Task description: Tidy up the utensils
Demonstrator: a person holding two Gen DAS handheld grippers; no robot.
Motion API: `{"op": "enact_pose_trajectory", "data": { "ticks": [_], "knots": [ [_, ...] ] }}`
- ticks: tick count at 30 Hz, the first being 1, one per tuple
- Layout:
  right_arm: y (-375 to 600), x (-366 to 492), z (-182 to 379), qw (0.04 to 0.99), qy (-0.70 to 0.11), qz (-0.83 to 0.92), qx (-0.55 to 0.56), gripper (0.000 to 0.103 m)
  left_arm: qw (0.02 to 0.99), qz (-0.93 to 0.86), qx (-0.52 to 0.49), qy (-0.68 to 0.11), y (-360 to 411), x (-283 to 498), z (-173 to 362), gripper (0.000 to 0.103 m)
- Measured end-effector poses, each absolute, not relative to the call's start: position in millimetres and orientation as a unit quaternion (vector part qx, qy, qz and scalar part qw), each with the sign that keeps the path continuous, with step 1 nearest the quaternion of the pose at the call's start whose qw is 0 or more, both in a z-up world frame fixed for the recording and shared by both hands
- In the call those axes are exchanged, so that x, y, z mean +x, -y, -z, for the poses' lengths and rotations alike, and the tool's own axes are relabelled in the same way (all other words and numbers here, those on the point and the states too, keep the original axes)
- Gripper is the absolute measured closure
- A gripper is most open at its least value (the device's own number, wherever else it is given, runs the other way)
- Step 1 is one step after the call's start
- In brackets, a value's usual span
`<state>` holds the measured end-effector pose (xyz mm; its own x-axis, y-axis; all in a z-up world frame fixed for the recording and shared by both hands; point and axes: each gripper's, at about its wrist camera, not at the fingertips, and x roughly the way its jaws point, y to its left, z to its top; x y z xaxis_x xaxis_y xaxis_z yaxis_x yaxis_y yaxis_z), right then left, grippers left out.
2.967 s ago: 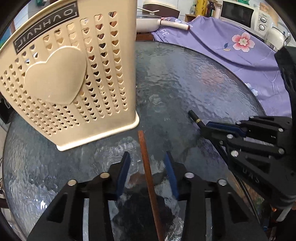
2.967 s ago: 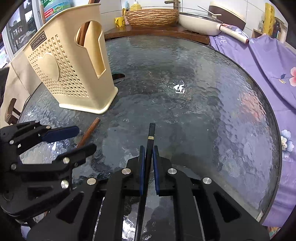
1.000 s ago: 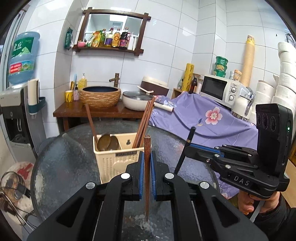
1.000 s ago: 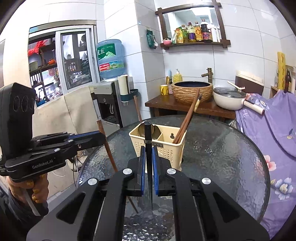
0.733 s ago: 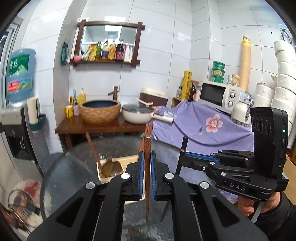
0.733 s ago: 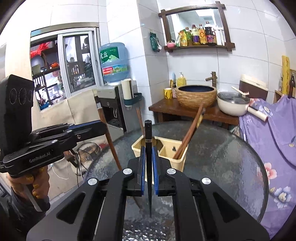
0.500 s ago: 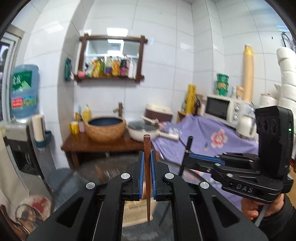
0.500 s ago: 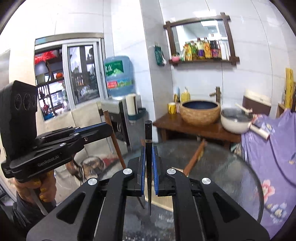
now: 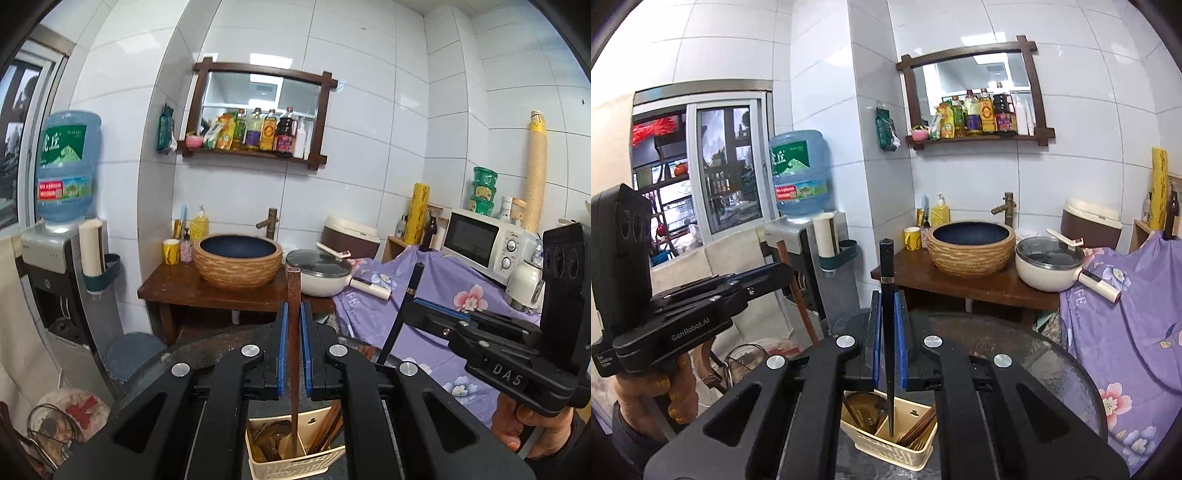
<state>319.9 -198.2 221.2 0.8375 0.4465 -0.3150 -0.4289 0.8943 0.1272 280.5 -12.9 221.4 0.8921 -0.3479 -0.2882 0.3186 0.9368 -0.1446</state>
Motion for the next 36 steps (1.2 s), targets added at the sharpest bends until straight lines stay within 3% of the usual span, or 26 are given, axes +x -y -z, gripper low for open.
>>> {"op": "enact_pose_trajectory", "data": {
  "ticks": [16, 25, 26, 28, 29, 30, 32, 34, 36],
  "knots": [
    [191, 353, -121, 0.948, -0.239, -0.207, 0.037, 0.095, 0.957, 0.154, -0.036, -0.243, 26, 318, -118, 0.096],
    [196, 359, -104, 0.947, -0.254, -0.191, 0.041, 0.095, 0.958, 0.145, -0.023, -0.246, 27, 320, -107, 0.095],
    [196, 359, -104, 0.948, -0.254, -0.189, 0.039, 0.095, 0.958, 0.148, -0.024, -0.245, 28, 319, -107, 0.093],
    [197, 356, -103, 0.95, -0.251, -0.183, 0.031, 0.094, 0.96, 0.15, -0.027, -0.236, 27, 313, -109, 0.068],
    [197, 354, -103, 0.951, -0.248, -0.181, 0.026, 0.093, 0.962, 0.147, -0.031, -0.228, 26, 309, -110, 0.061],
    [198, 351, -103, 0.953, -0.244, -0.18, 0.025, 0.088, 0.964, 0.145, -0.035, -0.221, 24, 304, -111, 0.052],
    [202, 341, -106, 0.957, -0.227, -0.177, 0.024, 0.064, 0.965, 0.15, -0.039, -0.21, 21, 294, -113, 0.044],
    [205, 332, -108, 0.961, -0.213, -0.175, 0.02, 0.049, 0.967, 0.15, -0.04, -0.2, 18, 285, -115, 0.03],
    [207, 320, -109, 0.965, -0.201, -0.17, 0.012, 0.048, 0.97, 0.145, -0.046, -0.191, 14, 275, -114, 0.025]
  ]
}}
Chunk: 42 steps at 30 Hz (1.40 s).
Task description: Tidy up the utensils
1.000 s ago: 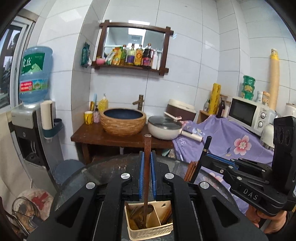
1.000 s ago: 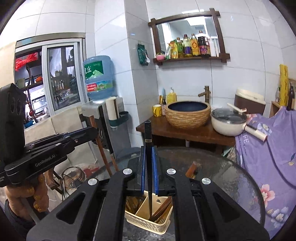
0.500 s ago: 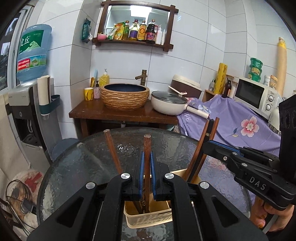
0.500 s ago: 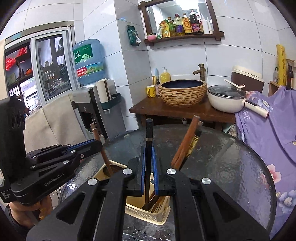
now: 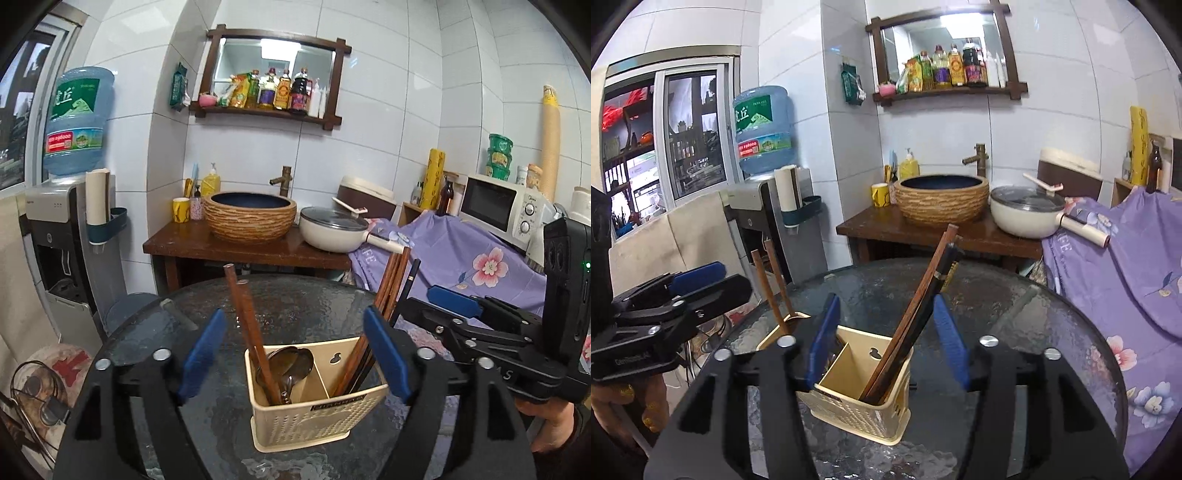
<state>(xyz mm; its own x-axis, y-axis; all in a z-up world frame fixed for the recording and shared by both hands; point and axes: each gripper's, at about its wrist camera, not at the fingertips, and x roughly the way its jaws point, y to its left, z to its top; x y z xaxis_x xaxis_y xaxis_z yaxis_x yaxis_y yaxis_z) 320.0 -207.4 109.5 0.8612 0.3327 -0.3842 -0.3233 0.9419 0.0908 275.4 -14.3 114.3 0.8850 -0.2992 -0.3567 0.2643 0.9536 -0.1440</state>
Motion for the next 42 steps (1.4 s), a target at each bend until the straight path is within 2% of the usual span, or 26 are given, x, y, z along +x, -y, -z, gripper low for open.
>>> {"op": "enact_pose_trajectory", "data": {
  "ticks": [2, 4, 7, 10, 13, 16, 20, 26, 35, 42],
  "knots": [
    [210, 311, -109, 0.967, -0.196, -0.163, 0.007, 0.045, 0.97, 0.146, -0.055, -0.186, 10, 265, -112, 0.02],
    [213, 301, -108, 0.968, -0.193, -0.162, 0.01, 0.037, 0.973, 0.139, -0.055, -0.178, 8, 255, -108, 0.012],
    [213, 279, -103, 0.968, -0.189, -0.163, 0.007, 0.036, 0.977, 0.127, -0.037, -0.168, 8, 237, -100, 0.008],
    [210, 246, -99, 0.974, -0.156, -0.162, -0.007, 0.017, 0.981, 0.111, -0.022, -0.158, 8, 215, -89, 0.007],
    [205, 212, -92, 0.979, -0.126, -0.157, -0.026, 0.013, 0.986, 0.088, -0.012, -0.142, 6, 187, -75, 0.007],
    [201, 177, -80, 0.982, -0.101, -0.155, -0.037, 0.005, 0.99, 0.069, -0.015, -0.12, 1, 156, -60, 0.007],
    [197, 129, -60, 0.985, -0.066, -0.156, -0.039, 0.005, 0.993, 0.066, -0.006, -0.102, -6, 116, -40, 0.007],
    [195, 79, -32, 0.984, -0.065, -0.165, -0.029, 0.005, 0.992, 0.05, -0.024, -0.111, -14, 78, -17, 0.007],
    [202, 20, -9, 0.987, -0.072, -0.142, -0.007, 0.005, 0.997, 0.045, -0.01, -0.069, -11, 16, -7, 0.006],
    [224, -10, -3, 0.991, -0.067, -0.115, 0.005, 0.006, 0.996, 0.049, -0.018, -0.073, -19, -1, -4, 0.006]
  ]
}}
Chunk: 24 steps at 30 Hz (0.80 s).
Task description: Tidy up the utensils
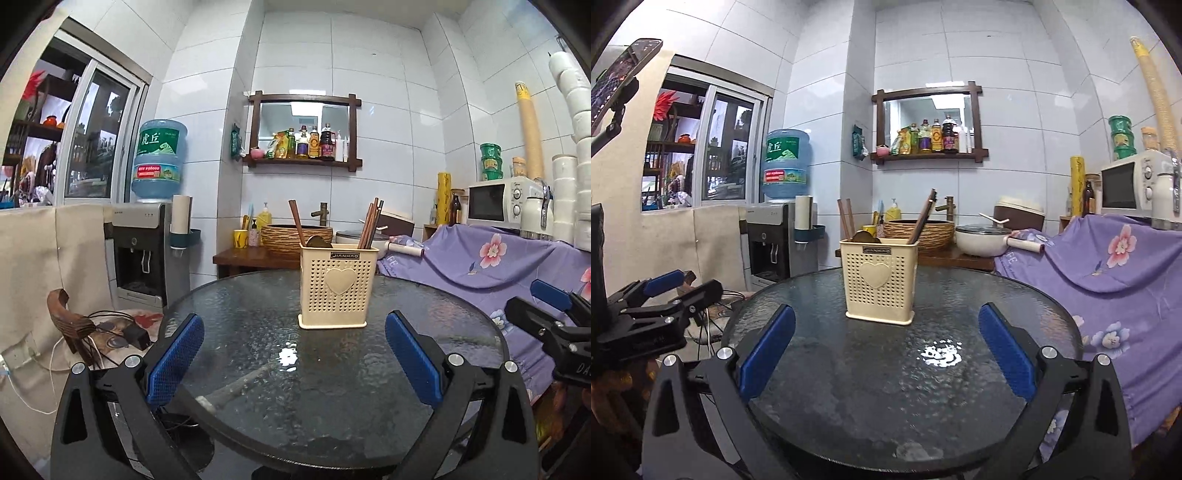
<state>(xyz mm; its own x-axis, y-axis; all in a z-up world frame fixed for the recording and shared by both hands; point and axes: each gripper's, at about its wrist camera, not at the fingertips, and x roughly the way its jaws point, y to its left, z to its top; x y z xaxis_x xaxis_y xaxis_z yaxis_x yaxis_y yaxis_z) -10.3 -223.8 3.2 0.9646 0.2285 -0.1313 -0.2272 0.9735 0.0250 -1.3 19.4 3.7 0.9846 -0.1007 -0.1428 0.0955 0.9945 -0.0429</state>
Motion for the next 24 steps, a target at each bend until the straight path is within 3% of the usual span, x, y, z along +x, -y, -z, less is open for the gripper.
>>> {"op": "enact_pose_trajectory", "data": {
  "ticks": [24],
  "knots": [
    [234, -11, -8, 0.99, -0.066, -0.126, 0.015, 0.005, 0.994, 0.083, -0.041, -0.062, -18, -10, -11, 0.006]
  ]
}}
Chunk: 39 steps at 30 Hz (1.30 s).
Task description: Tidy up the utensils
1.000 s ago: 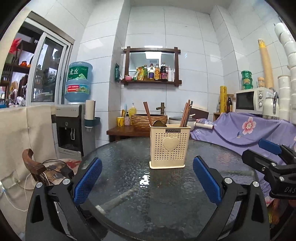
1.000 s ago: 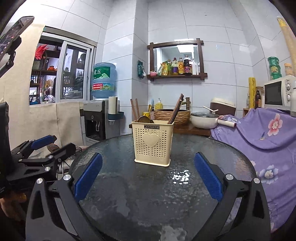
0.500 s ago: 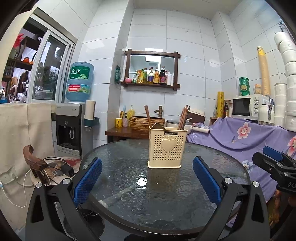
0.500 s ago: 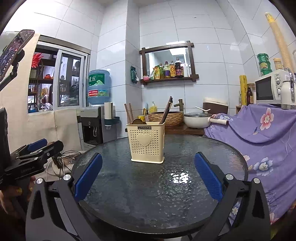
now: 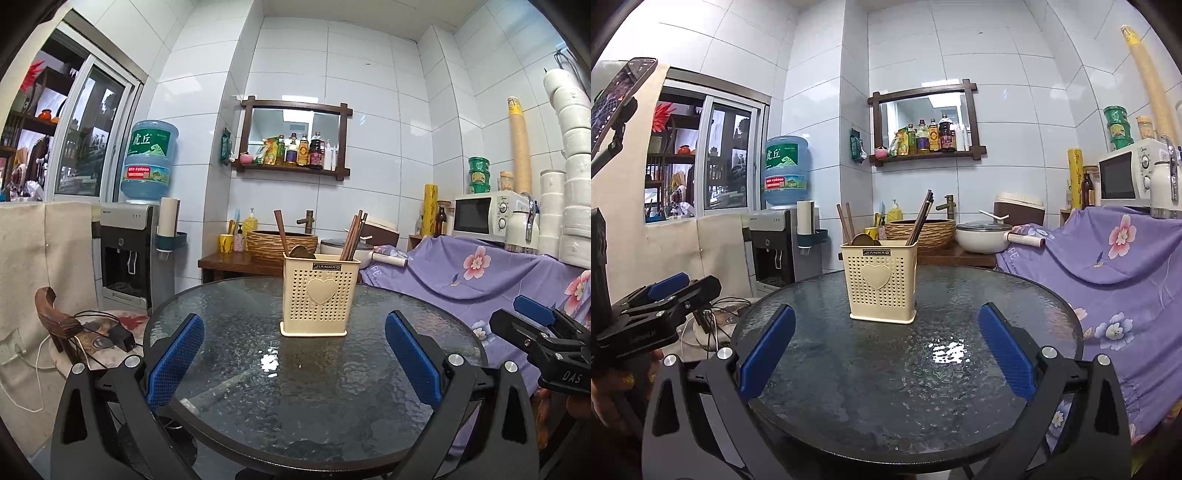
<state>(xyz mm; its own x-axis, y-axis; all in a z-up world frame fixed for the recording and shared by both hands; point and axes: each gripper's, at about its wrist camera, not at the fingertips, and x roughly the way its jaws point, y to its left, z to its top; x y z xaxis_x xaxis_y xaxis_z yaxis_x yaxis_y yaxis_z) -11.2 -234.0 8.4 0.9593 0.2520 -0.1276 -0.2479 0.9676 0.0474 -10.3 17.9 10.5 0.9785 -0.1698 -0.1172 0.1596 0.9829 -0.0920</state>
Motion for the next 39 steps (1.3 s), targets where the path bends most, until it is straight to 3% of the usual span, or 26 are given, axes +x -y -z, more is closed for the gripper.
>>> {"op": "enact_pose_trajectory", "data": {
  "ticks": [39],
  "knots": [
    [227.6, -10.9, -5.6, 0.99, -0.074, -0.121, 0.015, 0.005, 0.994, 0.075, -0.036, -0.07, -13.9, -9.3, -12.1, 0.006]
  ]
}}
